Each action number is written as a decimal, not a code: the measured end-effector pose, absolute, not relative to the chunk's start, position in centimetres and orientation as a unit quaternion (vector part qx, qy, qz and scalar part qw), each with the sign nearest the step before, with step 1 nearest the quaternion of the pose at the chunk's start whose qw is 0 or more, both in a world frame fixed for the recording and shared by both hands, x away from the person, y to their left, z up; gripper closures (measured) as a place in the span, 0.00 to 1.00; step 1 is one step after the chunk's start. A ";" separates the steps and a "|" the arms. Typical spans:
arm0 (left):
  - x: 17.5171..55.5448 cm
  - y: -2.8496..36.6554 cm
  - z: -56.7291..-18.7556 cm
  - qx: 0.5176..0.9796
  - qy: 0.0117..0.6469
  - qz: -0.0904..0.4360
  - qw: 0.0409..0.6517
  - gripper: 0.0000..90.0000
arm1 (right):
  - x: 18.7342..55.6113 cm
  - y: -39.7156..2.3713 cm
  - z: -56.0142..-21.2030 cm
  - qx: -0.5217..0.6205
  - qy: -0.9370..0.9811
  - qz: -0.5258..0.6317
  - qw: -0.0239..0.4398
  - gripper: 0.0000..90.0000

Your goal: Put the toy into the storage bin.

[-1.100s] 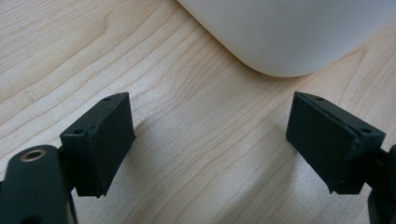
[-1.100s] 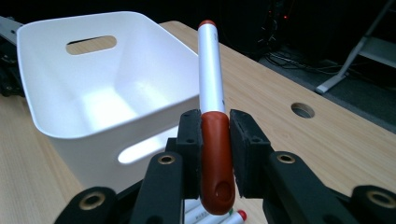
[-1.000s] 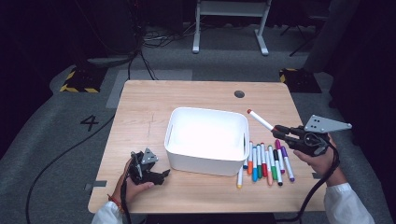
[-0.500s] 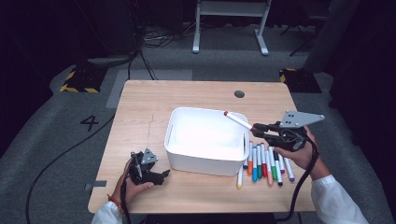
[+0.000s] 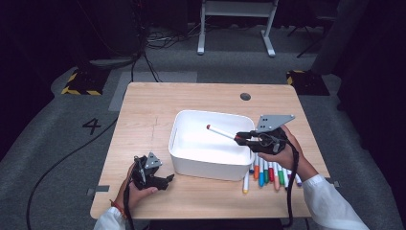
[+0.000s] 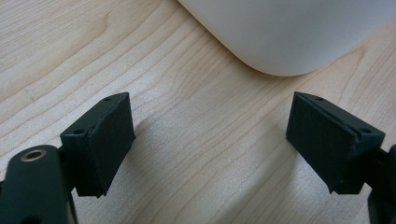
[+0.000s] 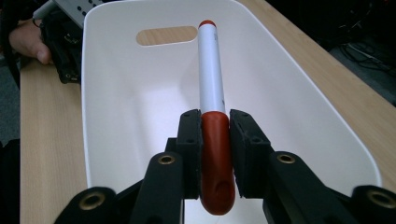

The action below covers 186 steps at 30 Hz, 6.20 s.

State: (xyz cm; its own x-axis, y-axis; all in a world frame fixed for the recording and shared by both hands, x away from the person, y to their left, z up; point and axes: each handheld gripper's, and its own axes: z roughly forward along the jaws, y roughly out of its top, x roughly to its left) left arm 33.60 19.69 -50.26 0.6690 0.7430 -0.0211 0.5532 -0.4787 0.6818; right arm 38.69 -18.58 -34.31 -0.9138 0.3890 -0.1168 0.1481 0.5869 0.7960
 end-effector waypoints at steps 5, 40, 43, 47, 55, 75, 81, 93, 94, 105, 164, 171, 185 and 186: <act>33.6 19.7 -50.3 0.848 0.382 0.140 0.339 0.17 | 39.3 -17.0 -34.8 0.143 0.895 0.405 0.122 0.83; 33.6 19.7 -50.3 0.848 0.382 0.140 0.339 0.17 | 39.7 -15.0 -36.3 0.138 0.927 0.338 0.093 0.63; 33.6 19.7 -50.3 0.849 0.382 0.140 0.338 0.17 | 39.2 -16.3 -35.3 0.160 0.905 0.373 0.127 0.59; 33.6 19.7 -50.3 0.849 0.380 0.138 0.340 0.17 | 38.7 -17.5 -34.5 0.172 0.897 0.378 0.154 0.53; 33.5 19.7 -50.3 0.849 0.380 0.138 0.340 0.17 | 37.5 -21.2 -34.0 0.218 0.867 0.397 0.209 0.43; 33.5 19.7 -50.3 0.848 0.381 0.140 0.339 0.17 | 36.5 -32.6 -39.3 0.356 0.822 0.356 0.265 0.43; 33.5 19.7 -50.3 0.849 0.380 0.138 0.339 0.17 | 37.3 -35.0 -42.0 0.397 0.813 0.342 0.253 0.43; 33.5 19.7 -50.3 0.849 0.380 0.138 0.339 0.17 | 38.1 -36.3 -46.0 0.434 0.814 0.307 0.236 0.48; 33.5 19.7 -50.3 0.849 0.380 0.138 0.340 0.17 | 38.2 -36.4 -46.3 0.436 0.814 0.306 0.231 0.48; 33.5 19.7 -50.3 0.849 0.380 0.138 0.340 0.17 | 38.8 -37.4 -48.0 0.465 0.806 0.296 0.214 0.51; 33.5 19.7 -50.3 0.849 0.381 0.137 0.340 0.17 | 37.6 -28.8 -32.5 0.280 0.807 0.477 0.206 0.83; 33.5 19.7 -50.3 0.849 0.381 0.137 0.340 0.17 | 37.9 -25.5 -30.5 0.250 0.815 0.484 0.196 0.83; 33.5 19.7 -50.3 0.849 0.380 0.138 0.340 0.17 | 38.7 -20.2 -29.7 0.209 0.835 0.480 0.167 0.83; 33.5 19.7 -50.3 0.849 0.380 0.138 0.340 0.17 | 38.8 -19.8 -29.7 0.206 0.836 0.482 0.163 0.83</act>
State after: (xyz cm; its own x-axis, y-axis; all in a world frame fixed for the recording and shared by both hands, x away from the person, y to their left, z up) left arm 33.53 19.67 -50.28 0.6726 0.7396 -0.0246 0.5522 -0.4795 0.6820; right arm 38.78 -19.85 -29.71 -0.8619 0.5015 -0.0746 0.1864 0.4503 0.8732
